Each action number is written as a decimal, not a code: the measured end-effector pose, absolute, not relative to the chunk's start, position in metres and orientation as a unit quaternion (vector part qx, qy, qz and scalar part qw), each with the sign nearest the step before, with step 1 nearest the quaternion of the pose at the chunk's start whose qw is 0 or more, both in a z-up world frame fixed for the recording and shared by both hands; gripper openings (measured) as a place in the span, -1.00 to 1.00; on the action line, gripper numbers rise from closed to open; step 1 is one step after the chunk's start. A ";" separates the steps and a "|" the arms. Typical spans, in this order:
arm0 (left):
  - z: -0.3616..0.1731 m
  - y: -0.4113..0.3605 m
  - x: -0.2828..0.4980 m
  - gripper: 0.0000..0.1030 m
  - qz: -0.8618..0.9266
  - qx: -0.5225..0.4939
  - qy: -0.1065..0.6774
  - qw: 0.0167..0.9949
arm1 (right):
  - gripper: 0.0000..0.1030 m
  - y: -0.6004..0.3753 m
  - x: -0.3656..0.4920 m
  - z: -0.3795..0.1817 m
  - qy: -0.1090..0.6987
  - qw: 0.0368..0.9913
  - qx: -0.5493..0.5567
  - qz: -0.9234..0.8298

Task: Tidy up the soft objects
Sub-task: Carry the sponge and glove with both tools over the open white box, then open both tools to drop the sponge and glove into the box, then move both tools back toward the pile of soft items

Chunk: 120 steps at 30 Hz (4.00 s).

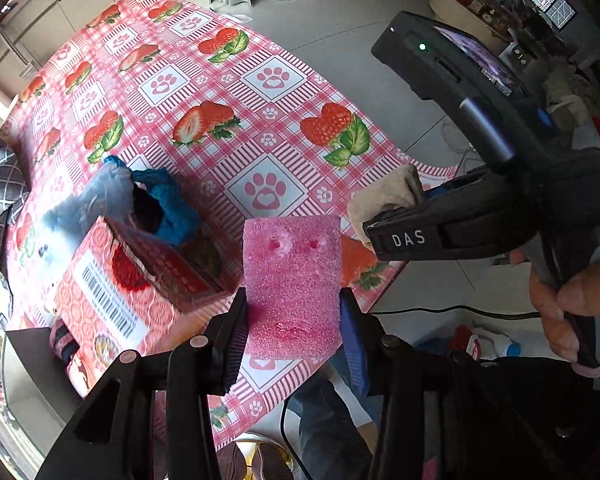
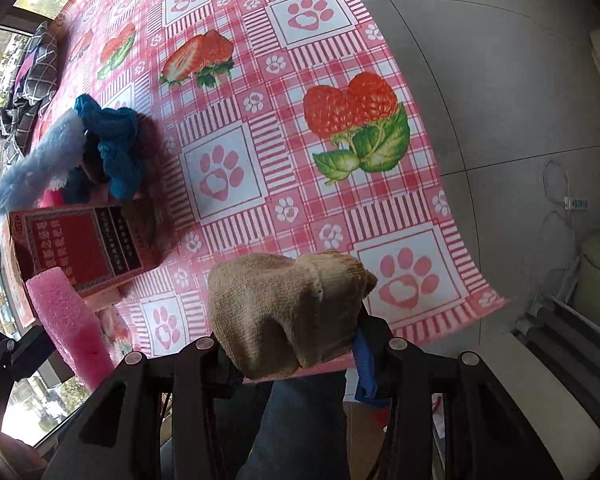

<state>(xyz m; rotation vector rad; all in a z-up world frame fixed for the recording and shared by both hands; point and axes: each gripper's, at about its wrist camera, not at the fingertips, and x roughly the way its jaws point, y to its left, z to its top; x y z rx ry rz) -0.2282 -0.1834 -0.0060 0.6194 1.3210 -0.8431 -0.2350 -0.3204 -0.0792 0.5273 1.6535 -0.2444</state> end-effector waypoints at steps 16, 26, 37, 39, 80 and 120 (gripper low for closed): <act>0.017 -0.021 -0.219 -0.10 -0.262 0.210 0.587 0.737 | -0.14 -0.182 -0.251 -0.054 0.720 0.669 0.181 -0.034; 0.033 0.082 -0.203 -0.10 -0.155 0.124 0.590 0.783 | -0.14 -0.096 -0.215 -0.029 0.712 0.692 0.102 0.054; 0.022 0.204 -0.197 -0.10 0.005 -0.006 0.611 0.791 | -0.14 0.011 -0.175 0.005 0.697 0.701 -0.013 0.153; 0.016 0.220 -0.198 -0.10 0.029 -0.024 0.616 0.787 | -0.14 0.029 -0.171 0.009 0.694 0.699 -0.030 0.170; -0.042 0.243 -0.188 -0.09 0.081 -0.072 0.672 0.732 | -0.14 0.137 -0.144 -0.002 0.707 0.659 -0.089 0.241; 0.000 0.228 -0.170 1.00 0.015 -0.137 0.626 0.767 | 0.99 0.050 -0.122 0.047 0.681 0.710 0.015 0.180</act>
